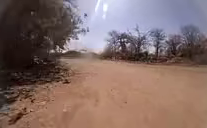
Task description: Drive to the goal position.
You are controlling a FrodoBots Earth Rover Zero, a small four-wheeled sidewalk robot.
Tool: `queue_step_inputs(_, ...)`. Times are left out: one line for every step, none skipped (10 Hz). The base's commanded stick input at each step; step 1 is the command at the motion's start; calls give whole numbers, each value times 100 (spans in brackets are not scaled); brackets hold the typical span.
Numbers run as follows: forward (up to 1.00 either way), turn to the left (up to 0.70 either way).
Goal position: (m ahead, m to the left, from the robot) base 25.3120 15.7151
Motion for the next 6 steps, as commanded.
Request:
queue_step_inputs(100,0)
queue_step_inputs(100,0)
queue_step_inputs(100,0)
queue_step_inputs(100,0)
queue_step_inputs(100,0)
queue_step_inputs(100,0)
